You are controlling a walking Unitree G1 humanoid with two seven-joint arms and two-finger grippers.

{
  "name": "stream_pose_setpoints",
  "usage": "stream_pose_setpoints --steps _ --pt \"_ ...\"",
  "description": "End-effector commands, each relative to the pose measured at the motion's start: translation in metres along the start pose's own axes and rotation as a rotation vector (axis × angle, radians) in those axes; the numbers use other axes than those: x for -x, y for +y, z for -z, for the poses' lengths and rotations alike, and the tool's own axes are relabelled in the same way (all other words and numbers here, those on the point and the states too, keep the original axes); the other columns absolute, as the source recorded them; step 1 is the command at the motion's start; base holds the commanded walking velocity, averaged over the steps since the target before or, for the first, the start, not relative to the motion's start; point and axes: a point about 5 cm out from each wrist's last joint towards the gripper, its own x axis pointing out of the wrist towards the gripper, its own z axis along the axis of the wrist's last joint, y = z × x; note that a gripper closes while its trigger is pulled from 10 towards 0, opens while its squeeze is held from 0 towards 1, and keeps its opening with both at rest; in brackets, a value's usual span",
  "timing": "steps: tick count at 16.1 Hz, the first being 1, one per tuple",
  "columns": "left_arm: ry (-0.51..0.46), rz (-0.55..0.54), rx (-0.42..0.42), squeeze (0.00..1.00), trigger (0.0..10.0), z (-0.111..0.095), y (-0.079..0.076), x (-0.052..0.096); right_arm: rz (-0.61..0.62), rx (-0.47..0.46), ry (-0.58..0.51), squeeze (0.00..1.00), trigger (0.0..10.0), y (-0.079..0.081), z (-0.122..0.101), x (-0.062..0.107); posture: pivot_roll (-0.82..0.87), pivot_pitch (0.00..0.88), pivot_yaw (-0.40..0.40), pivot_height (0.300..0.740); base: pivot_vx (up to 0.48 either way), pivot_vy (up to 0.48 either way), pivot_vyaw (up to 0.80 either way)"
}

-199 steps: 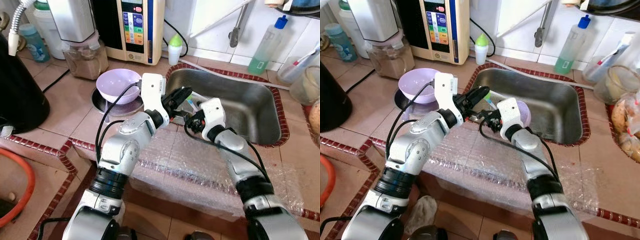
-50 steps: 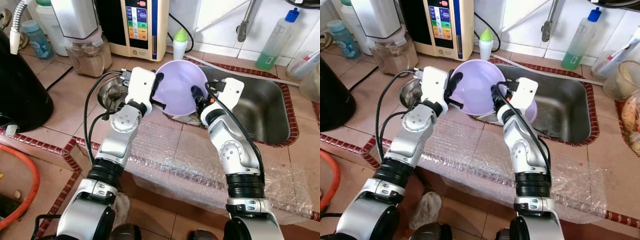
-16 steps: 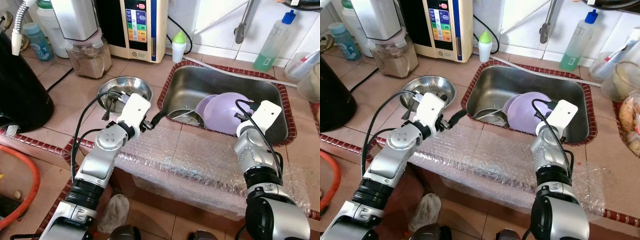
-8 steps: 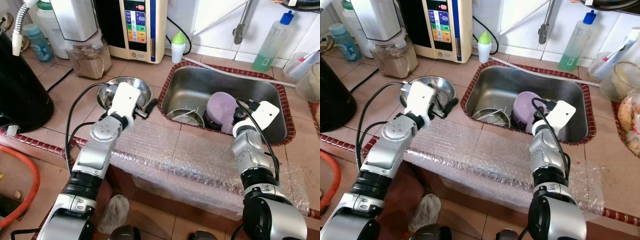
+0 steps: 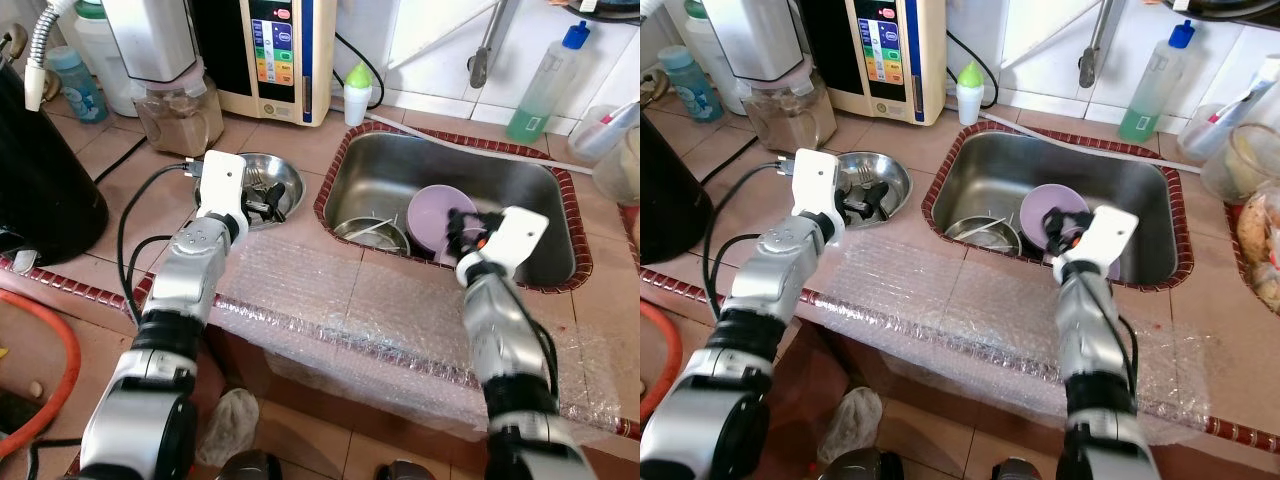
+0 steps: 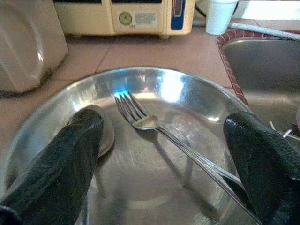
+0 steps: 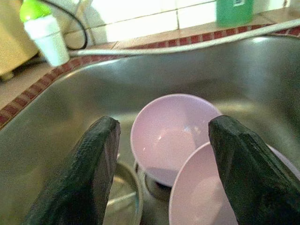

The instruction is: Kitchen organization

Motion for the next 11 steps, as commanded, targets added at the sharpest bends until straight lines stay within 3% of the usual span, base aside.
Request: stream_pose_setpoints --steps 1,2,3,4,5,6,7,11 --pt "0.048 -0.008 0.059 0.32 10.0 0.002 0.001 -0.004 -0.036 0.021 -0.016 0.00 10.0 0.005 -0.005 0.006 -0.12 0.042 0.072 0.740 0.000 0.000 0.00" --pt "0.064 0.001 0.081 0.00 10.0 0.004 0.000 -0.006 -0.039 0.026 -0.017 0.00 10.0 0.005 -0.006 0.009 -0.12 0.044 0.075 0.740 0.000 0.000 0.00" --pt "0.080 0.018 0.108 0.00 9.8 0.006 -0.003 -0.007 -0.046 0.036 -0.019 0.00 10.0 0.006 -0.006 0.012 -0.13 0.045 0.080 0.740 0.000 0.000 0.00" --pt "0.093 0.022 0.136 0.00 4.8 0.007 -0.004 -0.008 -0.050 0.036 -0.013 0.00 10.0 0.007 -0.006 0.015 -0.13 0.046 0.083 0.740 0.000 0.000 0.00" --pt "0.102 0.036 0.143 0.00 4.2 0.008 -0.006 -0.010 -0.049 0.035 -0.009 0.00 10.0 0.007 -0.005 0.017 -0.13 0.046 0.084 0.740 0.000 0.000 0.00" --pt "0.115 0.046 0.173 0.00 0.9 0.008 -0.008 -0.011 -0.050 0.038 -0.001 0.00 10.0 0.008 -0.005 0.019 -0.13 0.046 0.086 0.740 0.000 0.000 0.00" --pt "0.115 0.059 0.187 0.00 0.0 0.007 -0.010 -0.013 -0.050 0.038 0.003 0.00 10.0 0.008 -0.005 0.020 -0.13 0.046 0.088 0.740 0.000 0.000 0.00" --pt "0.130 0.053 0.234 0.00 0.0 0.007 -0.010 -0.015 -0.049 0.040 0.013 0.00 10.0 0.010 -0.006 0.020 -0.13 0.045 0.087 0.740 0.000 0.000 0.00"
